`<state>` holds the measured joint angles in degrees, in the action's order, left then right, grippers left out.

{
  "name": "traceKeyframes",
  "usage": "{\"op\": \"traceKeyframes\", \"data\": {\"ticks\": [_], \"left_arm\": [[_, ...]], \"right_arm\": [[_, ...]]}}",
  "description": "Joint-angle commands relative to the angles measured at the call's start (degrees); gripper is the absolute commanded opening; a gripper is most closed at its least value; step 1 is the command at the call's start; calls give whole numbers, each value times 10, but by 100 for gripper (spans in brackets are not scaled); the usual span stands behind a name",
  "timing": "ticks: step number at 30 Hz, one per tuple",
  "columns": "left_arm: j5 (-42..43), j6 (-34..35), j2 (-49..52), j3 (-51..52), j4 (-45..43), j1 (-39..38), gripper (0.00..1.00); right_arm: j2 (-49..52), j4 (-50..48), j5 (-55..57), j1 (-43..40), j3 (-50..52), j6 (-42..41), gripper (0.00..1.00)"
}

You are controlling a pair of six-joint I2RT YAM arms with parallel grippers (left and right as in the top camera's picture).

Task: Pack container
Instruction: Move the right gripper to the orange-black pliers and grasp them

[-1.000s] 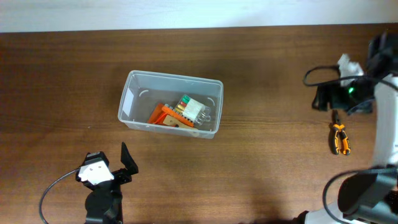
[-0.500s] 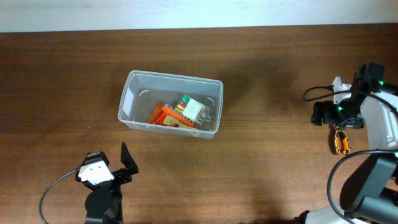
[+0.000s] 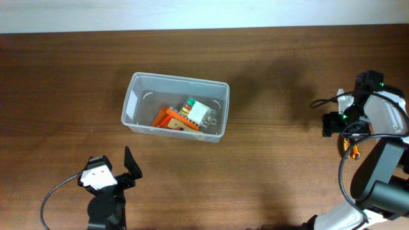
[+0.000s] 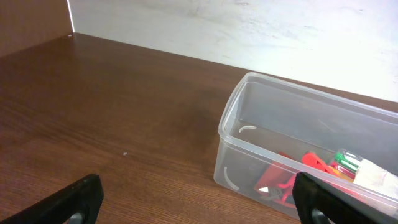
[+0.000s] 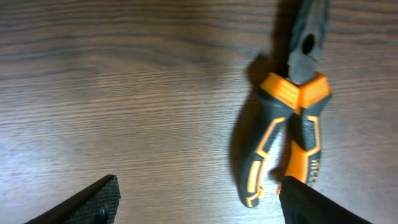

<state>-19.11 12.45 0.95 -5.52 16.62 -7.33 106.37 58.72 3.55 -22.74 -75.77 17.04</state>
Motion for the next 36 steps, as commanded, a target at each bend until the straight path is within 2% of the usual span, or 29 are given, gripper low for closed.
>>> {"op": "traceKeyframes", "data": {"ticks": [1, 10, 23, 29, 33, 36], "left_arm": [[-2, -5, -3, 2, 1, -2, 99], [-2, -5, -3, 2, 1, -2, 99], [-2, -5, -3, 2, 1, -2, 99], [-2, -5, -3, 2, 1, -2, 99], [-2, -5, -3, 2, 1, -2, 99], [-2, -5, -3, 2, 1, -2, 99]], "right_arm": [[11, -11, 28, -3, 14, -15, 82], [31, -70, 38, -3, 75, -15, 82], [37, -102, 39, -45, 85, -15, 83], [37, -103, 22, -66, 85, -15, 64], [37, -106, 14, -65, 85, -15, 34], [37, -109, 7, -65, 85, -15, 19]]}}
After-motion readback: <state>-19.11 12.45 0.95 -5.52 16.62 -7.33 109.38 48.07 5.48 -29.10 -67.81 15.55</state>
